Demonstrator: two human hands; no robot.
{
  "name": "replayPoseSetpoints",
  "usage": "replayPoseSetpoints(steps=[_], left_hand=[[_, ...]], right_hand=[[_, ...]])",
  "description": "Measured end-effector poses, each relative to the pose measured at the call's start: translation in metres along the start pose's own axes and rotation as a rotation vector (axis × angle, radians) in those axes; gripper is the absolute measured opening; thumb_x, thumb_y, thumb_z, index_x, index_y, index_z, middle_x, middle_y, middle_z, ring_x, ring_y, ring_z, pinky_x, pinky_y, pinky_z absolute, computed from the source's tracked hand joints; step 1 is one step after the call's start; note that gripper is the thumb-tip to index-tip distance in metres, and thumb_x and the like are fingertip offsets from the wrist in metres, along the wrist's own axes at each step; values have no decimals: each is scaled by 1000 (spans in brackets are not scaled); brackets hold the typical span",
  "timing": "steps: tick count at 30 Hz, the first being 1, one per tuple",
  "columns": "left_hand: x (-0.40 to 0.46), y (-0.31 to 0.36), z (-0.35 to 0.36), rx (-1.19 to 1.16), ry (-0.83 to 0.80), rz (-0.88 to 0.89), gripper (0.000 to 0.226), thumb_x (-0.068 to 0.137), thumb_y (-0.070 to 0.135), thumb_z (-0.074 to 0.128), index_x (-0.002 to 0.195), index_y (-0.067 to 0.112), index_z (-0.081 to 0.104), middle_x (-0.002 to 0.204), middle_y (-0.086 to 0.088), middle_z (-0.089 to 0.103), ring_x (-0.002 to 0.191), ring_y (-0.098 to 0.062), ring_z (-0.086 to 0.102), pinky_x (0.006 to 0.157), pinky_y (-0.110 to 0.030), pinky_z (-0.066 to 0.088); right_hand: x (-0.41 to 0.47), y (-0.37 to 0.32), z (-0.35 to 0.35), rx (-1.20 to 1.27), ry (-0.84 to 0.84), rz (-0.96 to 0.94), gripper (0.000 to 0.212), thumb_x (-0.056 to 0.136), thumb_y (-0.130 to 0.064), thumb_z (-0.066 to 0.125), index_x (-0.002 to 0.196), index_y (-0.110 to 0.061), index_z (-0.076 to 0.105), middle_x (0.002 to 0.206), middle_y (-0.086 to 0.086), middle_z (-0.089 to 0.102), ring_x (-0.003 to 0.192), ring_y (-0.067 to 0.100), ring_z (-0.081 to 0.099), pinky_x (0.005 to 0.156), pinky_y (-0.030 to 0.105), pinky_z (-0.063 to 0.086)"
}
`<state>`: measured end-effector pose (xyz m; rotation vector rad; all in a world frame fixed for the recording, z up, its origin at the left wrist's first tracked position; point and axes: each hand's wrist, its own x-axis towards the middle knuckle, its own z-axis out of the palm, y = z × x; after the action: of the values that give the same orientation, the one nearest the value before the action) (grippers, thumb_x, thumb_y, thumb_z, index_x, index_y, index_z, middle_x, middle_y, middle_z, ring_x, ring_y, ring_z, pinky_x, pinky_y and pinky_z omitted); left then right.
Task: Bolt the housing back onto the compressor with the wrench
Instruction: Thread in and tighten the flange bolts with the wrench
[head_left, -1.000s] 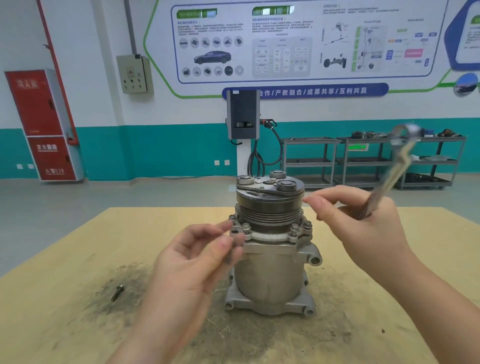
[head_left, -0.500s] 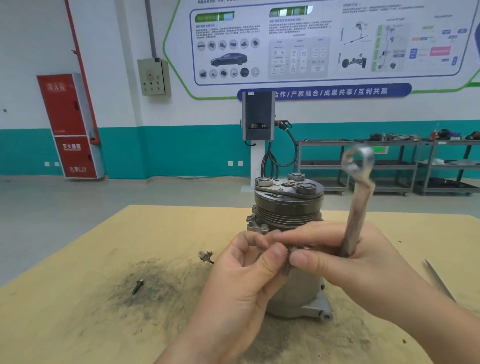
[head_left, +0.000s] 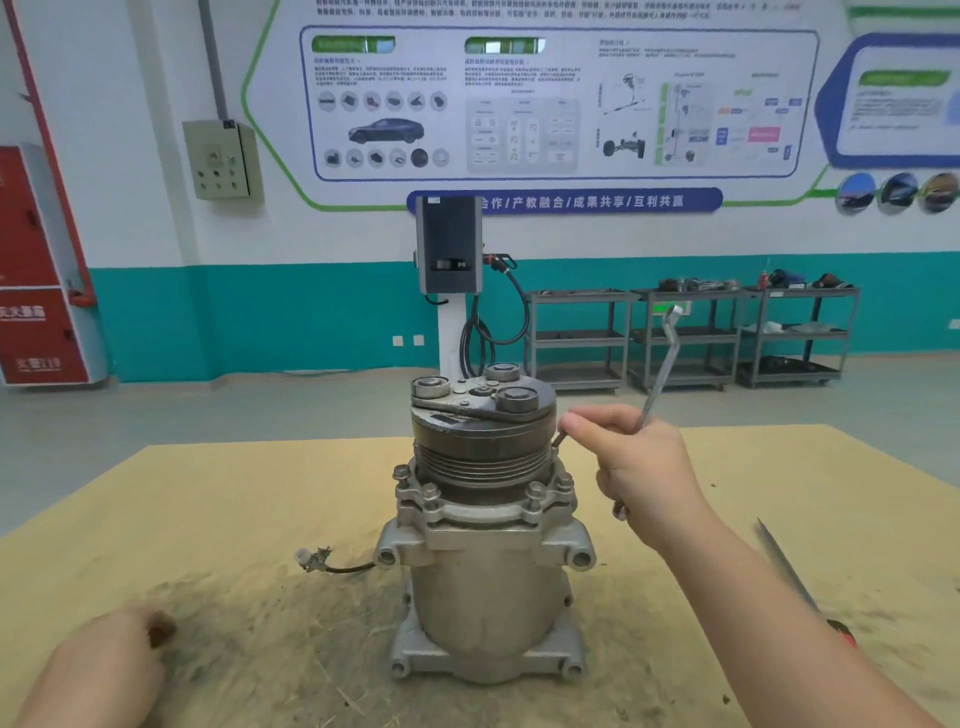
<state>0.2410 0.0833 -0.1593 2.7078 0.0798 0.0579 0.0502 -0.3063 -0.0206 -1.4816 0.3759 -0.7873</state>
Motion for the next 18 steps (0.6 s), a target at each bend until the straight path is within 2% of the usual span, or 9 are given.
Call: replayPoseSetpoints(steps=[1,3,6,9,10,11,13,15,18], left_hand=[[4,-3,5,-7,54,15,29,74,-22,64,82,4,75,86,-19,70,90,-37,65,84,-44,46],[1,-2,7,15,126,26,20,75,-18,65,77,-1,74,72,-10,64,74,-33,61,71,-41,45],[-8,3,0,11,181,51,14,75,-17,66,78,-5,72,68,-10,61,73,-36,62,66,-39,44],[-30,26,-21,-255,250,69,25,78,-15,69,68,8,67,76,-17,69,80,-39,64,78,-47,48],[-40,39,-30,-361,261,99,28,80,-9,72,68,15,66,76,-14,72,80,-35,67,83,-42,51],[-52,55,-40,-469,265,152,26,82,-2,74,70,20,67,72,-6,74,78,-28,71,82,-29,52],[-79,91,-57,-720,213,245,15,86,8,74,83,22,72,72,7,75,71,-8,73,60,-6,45],[-95,126,-70,-954,125,339,11,88,12,73,94,21,71,81,7,77,73,2,72,53,-1,41],[-97,178,-82,-1127,3,432,7,91,9,68,98,13,69,85,0,78,79,-2,73,62,-5,48]], right_hand=[[1,1,1,9,-5,-2,21,75,-28,82,89,-13,75,46,-13,54,33,8,26,40,20,23],[3,1,3,12,-9,-17,19,74,-29,83,86,-15,76,62,-5,67,33,8,30,38,20,24],[3,-1,5,-31,4,-77,14,75,-25,82,84,-16,77,75,0,72,34,0,43,34,15,30],[2,-5,5,-74,-16,-156,8,76,-19,82,80,-15,77,61,-9,68,37,-6,49,36,5,31],[1,-6,6,-92,-40,-179,6,76,-19,82,79,-15,77,58,-10,67,38,-6,49,37,4,31],[0,-8,7,-116,-71,-198,5,76,-19,81,78,-16,77,58,-11,67,39,-6,50,38,4,32],[-3,-8,8,-167,-123,-216,2,80,-19,78,80,-17,77,55,-14,65,40,-6,50,39,5,34],[-4,-5,7,-176,-142,-206,4,84,-20,74,82,-19,77,47,-16,59,35,-1,44,36,7,30],[-4,1,4,-110,-164,-152,8,86,-23,71,80,-23,77,42,-10,50,34,9,29,39,17,20]])
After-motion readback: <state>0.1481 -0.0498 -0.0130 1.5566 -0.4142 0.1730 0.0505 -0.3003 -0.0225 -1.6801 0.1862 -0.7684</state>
